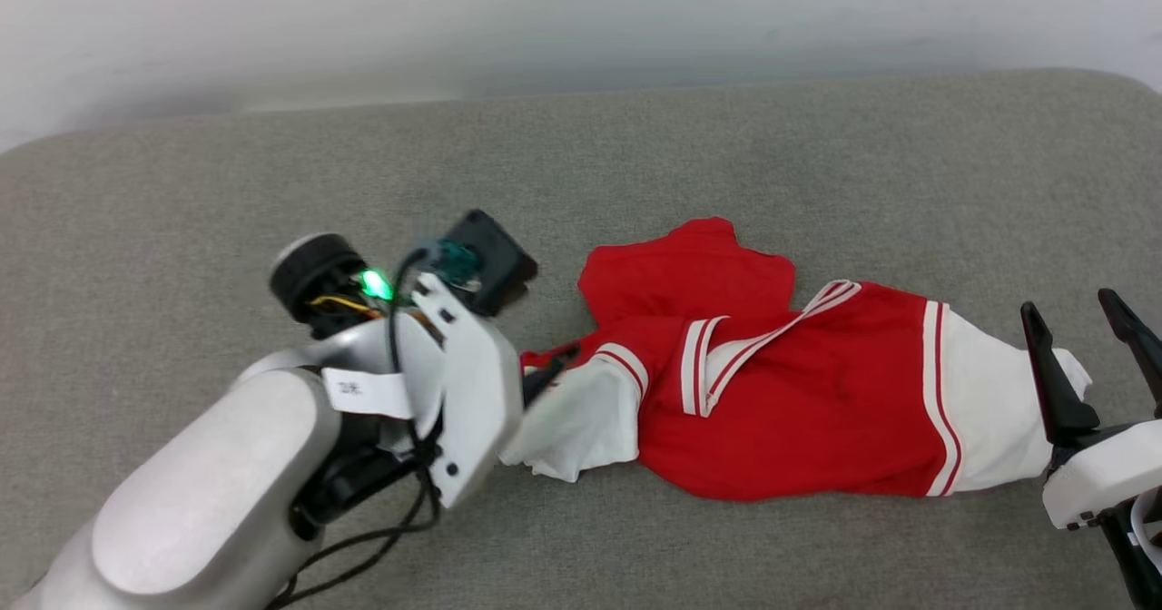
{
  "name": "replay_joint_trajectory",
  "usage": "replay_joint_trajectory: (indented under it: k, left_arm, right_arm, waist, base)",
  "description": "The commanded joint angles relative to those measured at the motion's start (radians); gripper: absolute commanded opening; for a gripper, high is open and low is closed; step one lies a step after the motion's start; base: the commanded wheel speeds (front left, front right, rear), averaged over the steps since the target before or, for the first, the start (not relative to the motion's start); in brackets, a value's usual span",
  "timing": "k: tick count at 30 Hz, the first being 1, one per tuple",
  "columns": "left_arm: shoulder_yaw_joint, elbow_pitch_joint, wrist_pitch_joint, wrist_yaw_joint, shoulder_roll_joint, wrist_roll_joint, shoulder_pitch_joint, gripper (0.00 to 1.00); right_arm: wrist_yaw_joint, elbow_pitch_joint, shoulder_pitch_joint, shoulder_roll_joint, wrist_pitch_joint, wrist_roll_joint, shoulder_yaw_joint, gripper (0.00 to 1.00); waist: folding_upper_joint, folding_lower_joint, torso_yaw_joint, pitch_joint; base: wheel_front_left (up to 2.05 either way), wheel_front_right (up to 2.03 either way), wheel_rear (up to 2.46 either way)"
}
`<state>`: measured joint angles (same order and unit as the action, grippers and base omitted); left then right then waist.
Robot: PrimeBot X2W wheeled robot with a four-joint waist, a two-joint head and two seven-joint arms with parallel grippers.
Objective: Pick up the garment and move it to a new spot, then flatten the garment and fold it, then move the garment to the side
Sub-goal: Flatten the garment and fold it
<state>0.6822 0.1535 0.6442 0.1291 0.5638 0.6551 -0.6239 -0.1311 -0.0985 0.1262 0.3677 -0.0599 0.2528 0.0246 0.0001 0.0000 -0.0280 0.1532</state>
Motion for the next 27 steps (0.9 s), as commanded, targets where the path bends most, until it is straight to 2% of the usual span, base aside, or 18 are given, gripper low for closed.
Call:
replay_joint_trajectory:
  k: [1, 5, 8, 13, 19, 27]
  left_arm:
    - [0.058, 0.012, 0.06, 0.0, 0.01, 0.052, -0.04, 1.0]
    - [0.187, 0.022, 0.166, 0.0, 0.038, 0.129, -0.114, 1.0]
    - [0.268, 0.008, 0.2, 0.0, 0.051, 0.163, -0.153, 1.0]
    - [0.378, -0.042, 0.202, 0.0, 0.07, 0.193, -0.198, 1.0]
    - [0.484, -0.124, 0.171, 0.0, 0.099, 0.172, -0.237, 1.0]
    - [0.584, -0.215, 0.182, -0.001, 0.124, 0.173, -0.248, 1.0]
  right_arm:
    - [0.001, 0.019, -0.004, -0.011, 0.007, -0.009, 0.005, 1.0]
    - [0.001, 0.036, 0.009, -0.021, 0.013, -0.014, 0.005, 1.0]
    - [0.001, 0.043, 0.025, -0.027, 0.01, -0.016, 0.002, 1.0]
    - [0.001, 0.038, 0.051, -0.039, 0.0, -0.019, -0.009, 1.0]
    - [0.001, 0.022, 0.084, -0.05, -0.015, -0.022, -0.021, 1.0]
    - [0.001, -0.006, 0.115, -0.052, -0.032, -0.025, -0.035, 1.0]
  waist:
    - [-0.0001, 0.0, -0.015, 0.018]
    - [-0.0001, 0.0, -0.035, 0.048]
    - [-0.0001, 0.0, -0.052, 0.073]
    - [-0.0001, 0.0, -0.083, 0.113]
    - [-0.0001, 0.0, -0.114, 0.162]
    - [-0.0001, 0.0, -0.13, 0.201]
  base:
    - [0.0, 0.0, 0.0]
    - [0.0, 0.0, 0.0]
    - [0.0, 0.0, 0.0]
    - [0.0, 0.0, 0.0]
    - [0.0, 0.0, 0.0]
    - [0.0, 0.0, 0.0]
